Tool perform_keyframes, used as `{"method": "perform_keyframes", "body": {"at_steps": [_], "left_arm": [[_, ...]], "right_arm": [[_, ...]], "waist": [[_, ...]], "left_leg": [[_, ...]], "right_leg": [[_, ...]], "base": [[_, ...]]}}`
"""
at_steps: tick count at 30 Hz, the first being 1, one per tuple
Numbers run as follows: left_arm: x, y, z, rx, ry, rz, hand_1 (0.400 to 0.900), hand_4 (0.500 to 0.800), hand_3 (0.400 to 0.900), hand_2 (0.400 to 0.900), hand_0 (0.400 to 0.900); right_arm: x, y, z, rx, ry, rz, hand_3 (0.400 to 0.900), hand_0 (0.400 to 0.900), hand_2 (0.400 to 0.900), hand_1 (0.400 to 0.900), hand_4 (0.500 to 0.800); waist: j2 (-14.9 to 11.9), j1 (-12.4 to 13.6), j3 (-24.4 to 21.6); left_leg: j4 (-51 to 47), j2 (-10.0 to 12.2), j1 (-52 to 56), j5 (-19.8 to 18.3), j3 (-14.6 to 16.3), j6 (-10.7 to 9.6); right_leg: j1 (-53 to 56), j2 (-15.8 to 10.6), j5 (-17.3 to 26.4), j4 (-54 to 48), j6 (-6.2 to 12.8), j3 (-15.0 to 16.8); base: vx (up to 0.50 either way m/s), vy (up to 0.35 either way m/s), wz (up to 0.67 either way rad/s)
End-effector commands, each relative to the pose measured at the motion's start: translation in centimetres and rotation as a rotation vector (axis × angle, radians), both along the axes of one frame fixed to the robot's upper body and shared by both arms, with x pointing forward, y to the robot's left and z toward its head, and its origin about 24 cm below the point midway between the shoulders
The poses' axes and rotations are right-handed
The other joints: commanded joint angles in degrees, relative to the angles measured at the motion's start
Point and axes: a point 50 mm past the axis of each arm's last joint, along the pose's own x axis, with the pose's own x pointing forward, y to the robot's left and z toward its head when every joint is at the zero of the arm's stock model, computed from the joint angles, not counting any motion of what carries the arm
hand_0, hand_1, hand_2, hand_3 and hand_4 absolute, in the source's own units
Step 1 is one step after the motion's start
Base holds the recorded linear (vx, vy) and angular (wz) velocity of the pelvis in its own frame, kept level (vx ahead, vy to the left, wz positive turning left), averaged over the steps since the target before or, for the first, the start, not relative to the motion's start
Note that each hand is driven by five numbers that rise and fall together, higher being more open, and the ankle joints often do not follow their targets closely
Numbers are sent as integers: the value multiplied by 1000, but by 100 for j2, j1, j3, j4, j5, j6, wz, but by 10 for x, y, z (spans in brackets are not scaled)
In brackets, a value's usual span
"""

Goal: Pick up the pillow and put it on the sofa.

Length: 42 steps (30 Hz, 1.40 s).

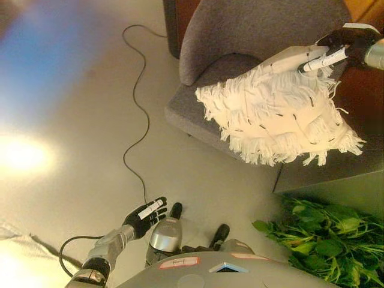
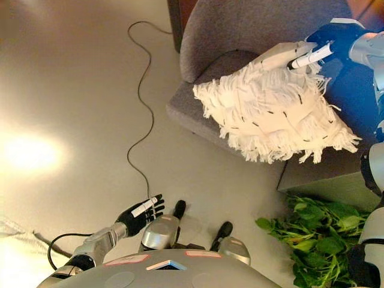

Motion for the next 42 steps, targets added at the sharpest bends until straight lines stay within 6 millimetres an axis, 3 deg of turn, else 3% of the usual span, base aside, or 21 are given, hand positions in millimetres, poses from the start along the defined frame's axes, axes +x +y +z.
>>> {"method": "perform_keyframes", "body": {"at_steps": [1, 6, 9, 10, 11, 15, 23, 30, 42], "left_arm": [[-20, 4, -2, 8, 50, -136, 900, 800, 900, 900, 900], [-4, 3, 8, -14, -34, -148, 900, 800, 900, 900, 900], [1, 4, 15, -51, -83, -122, 900, 800, 900, 900, 900], [1, 4, 16, -62, -92, -114, 900, 800, 900, 900, 900], [1, 5, 16, -66, -98, -107, 900, 800, 900, 900, 900], [-2, 9, 23, -98, -138, -71, 900, 800, 900, 900, 900], [-10, 12, 25, -129, -129, -61, 900, 800, 900, 900, 900], [-18, 7, 21, -151, -109, -58, 900, 800, 900, 900, 900], [-31, 10, 9, -97, 5, -81, 900, 800, 900, 900, 900]], "right_arm": [[-3, 31, 127, -27, -418, 51, 400, 400, 400, 400, 500], [-6, 35, 147, -50, -481, 22, 400, 400, 400, 400, 500], [-11, 25, 160, -86, -546, -99, 400, 400, 400, 400, 500], [-13, 21, 165, -112, -582, -159, 743, 743, 743, 743, 706], [-14, 19, 165, -115, -584, -184, 900, 900, 900, 900, 800], [-27, 1, 180, -158, -593, -347, 900, 900, 900, 900, 800], [-39, -7, 194, -226, -599, -401, 900, 900, 900, 900, 800], [-54, -23, 205, -265, -724, -550, 900, 900, 900, 900, 800], [-72, -59, 187, -185, -623, -702, 900, 900, 900, 900, 800]], "waist": [[-46, 265, 69], [220, 313, 460], [437, 338, 684], [483, 347, 724], [503, 352, 742], [657, 353, 831], [723, 330, 705], [711, 276, 600], [344, 34, 173]], "left_leg": [[99, -42, -463, -211, 97, -205], [136, -52, -803, -108, -23, -259], [129, -52, -943, -24, -73, -304], [110, -53, -956, -4, -77, -310], [101, -56, -961, 5, -78, -312], [-12, -32, -982, 125, -56, -344], [7, 35, -906, 336, -22, -412], [32, 55, -826, 395, 9, -433], [48, 75, -496, 119, 214, -410]], "right_leg": [[-195, 159, -392, 105, -129, -61], [-543, 94, -386, 210, -163, -68], [-733, 34, -377, 296, -174, -75], [-762, 22, -372, 305, -169, -79], [-773, 16, -369, 311, -163, -82], [-899, -13, -362, 351, -153, -95], [-847, -6, -427, 375, -157, -75], [-776, 16, -455, 358, -155, 6], [-430, -15, -427, 199, -71, 153]], "base": [[-217, -71, 11], [-149, -50, 12], [-73, -18, 11], [-46, 7, 5], [-43, 5, 1], [-34, 23, 5], [40, 25, -4], [33, 27, -7], [68, 2, -11]]}}
